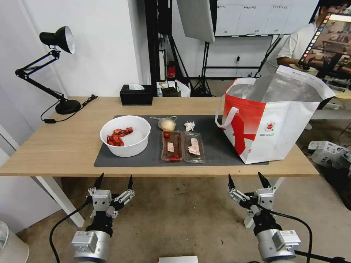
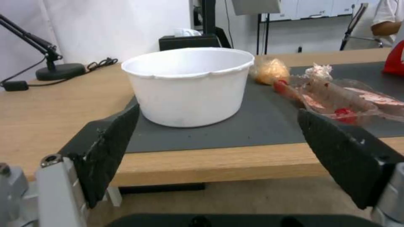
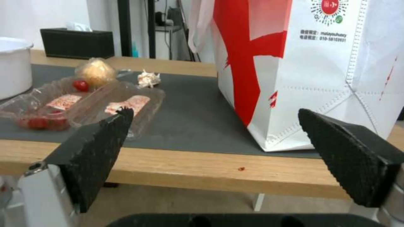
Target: Pick up the trash from the table and place it into the takeout bag.
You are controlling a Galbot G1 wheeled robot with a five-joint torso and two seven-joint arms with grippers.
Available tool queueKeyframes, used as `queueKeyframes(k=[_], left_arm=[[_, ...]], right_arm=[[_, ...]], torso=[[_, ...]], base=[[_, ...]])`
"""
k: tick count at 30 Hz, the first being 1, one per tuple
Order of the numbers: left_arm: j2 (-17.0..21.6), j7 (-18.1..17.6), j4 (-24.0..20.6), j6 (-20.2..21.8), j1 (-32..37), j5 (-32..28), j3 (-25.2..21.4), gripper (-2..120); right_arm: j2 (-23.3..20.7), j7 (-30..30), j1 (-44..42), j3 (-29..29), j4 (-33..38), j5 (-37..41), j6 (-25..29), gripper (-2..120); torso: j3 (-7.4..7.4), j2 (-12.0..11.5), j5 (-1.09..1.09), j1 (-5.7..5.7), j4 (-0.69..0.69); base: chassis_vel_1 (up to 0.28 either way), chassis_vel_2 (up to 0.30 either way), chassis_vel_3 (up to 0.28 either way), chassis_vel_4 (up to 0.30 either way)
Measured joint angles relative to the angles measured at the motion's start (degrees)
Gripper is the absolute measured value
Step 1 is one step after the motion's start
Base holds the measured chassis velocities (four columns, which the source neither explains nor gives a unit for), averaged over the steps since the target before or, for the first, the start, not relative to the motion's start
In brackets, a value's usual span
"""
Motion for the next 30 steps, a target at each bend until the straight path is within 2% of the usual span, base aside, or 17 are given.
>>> queueKeyframes(k=[18, 20, 22, 25, 26, 29, 30], left_arm=[[0.0, 0.0, 0.0, 0.0, 0.0, 0.0, 0.0, 100], [0.0, 0.0, 0.0, 0.1, -0.1, -0.1, 0.0, 100], [0.1, 0.0, 0.0, 0.2, -0.1, -0.3, 0.0, 100], [1.2, 0.0, 0.1, 4.8, -2.5, -4.4, -1.1, 100], [1.2, 0.0, 0.1, 4.8, -2.5, -4.4, -1.1, 100], [2.8, 0.1, 0.2, 11.3, -5.7, -10.3, -2.6, 100], [2.8, 0.1, 0.2, 11.3, -5.7, -10.3, -2.6, 100]], right_arm=[[-0.2, -0.1, 0.1, 0.1, 0.0, 0.3, -0.5, 100], [-1.9, -1.3, 1.0, 1.4, 0.2, 2.3, -4.2, 100], [-2.5, -1.7, 1.3, 1.8, 0.3, 3.0, -5.4, 100], [-5.2, -3.8, 2.9, 4.0, 0.7, 6.6, -11.7, 100], [-5.2, -3.8, 2.9, 4.0, 0.7, 6.6, -11.7, 100], [-8.1, -5.9, 4.5, 6.1, 1.1, 10.2, -18.2, 100], [-8.1, -5.9, 4.5, 6.1, 1.1, 10.2, -18.2, 100]], torso=[[0.0, 0.0, 0.0, 0.0, 0.0], [0.0, 0.0, 0.0, 0.0, 0.0], [0.0, 0.0, 0.0, 0.0, 0.0], [0.0, 0.0, 0.0, 0.0, 0.0], [0.0, 0.0, 0.0, 0.0, 0.0], [0.0, 0.0, 0.0, 0.0, 0.0], [0.0, 0.0, 0.0, 0.0, 0.0]], base=[[0.0, 0.0, 0.0, 0.0], [0.0, 0.0, 0.0, 0.0], [0.0, 0.0, 0.0, 0.0], [0.0, 0.0, 0.0, 0.0], [0.0, 0.0, 0.0, 0.0], [0.0, 0.0, 0.0, 0.0], [0.0, 0.0, 0.0, 0.0]])
